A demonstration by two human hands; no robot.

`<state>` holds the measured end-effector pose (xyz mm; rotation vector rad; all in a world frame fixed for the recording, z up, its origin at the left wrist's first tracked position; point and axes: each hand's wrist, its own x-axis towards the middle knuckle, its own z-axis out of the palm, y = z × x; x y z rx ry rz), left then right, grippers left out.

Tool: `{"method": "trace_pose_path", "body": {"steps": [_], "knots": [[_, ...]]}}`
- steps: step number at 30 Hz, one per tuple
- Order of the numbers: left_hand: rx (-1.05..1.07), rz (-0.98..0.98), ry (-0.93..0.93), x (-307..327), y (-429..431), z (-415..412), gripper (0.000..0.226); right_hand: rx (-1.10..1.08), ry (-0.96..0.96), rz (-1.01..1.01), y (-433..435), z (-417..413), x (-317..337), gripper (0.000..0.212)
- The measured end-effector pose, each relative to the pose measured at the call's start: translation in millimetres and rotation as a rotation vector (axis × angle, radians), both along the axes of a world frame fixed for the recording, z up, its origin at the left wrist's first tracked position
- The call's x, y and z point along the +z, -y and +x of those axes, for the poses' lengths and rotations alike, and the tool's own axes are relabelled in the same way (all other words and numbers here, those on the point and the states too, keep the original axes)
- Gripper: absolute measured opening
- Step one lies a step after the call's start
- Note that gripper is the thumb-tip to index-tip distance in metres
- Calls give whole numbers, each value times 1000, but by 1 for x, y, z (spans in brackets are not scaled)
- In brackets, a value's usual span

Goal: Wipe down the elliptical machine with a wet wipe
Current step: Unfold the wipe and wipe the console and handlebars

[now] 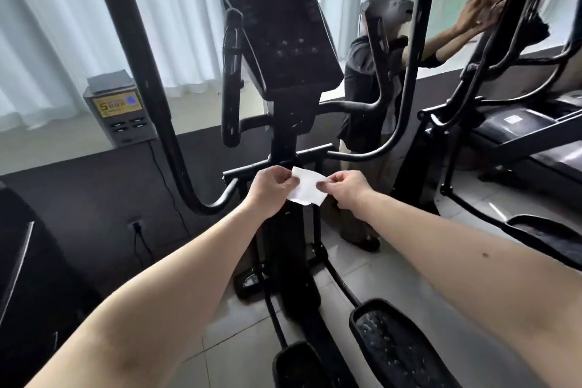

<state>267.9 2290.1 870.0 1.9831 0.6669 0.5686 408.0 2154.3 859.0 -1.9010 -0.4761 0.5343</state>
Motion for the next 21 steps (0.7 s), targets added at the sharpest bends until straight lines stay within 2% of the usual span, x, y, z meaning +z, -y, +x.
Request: {"method": "trace_pose_path", "body": {"steps": [5,9,14,18,21], "knots": [[11,114,78,57,-2,32,5,26,-370,403,-20,16,55,15],[0,220,126,104,-11,54,14,118,-480,582,-40,34,91,27],[-74,299,157,150,-26,71,10,239,-462,665,-58,48,128,30],[-140,369,124,182,-38,83,4,196,-391,718,-75,63,158,29],[-76,571,117,216,-50,89,15,129,-318,733,-94,83,179,24]]}}
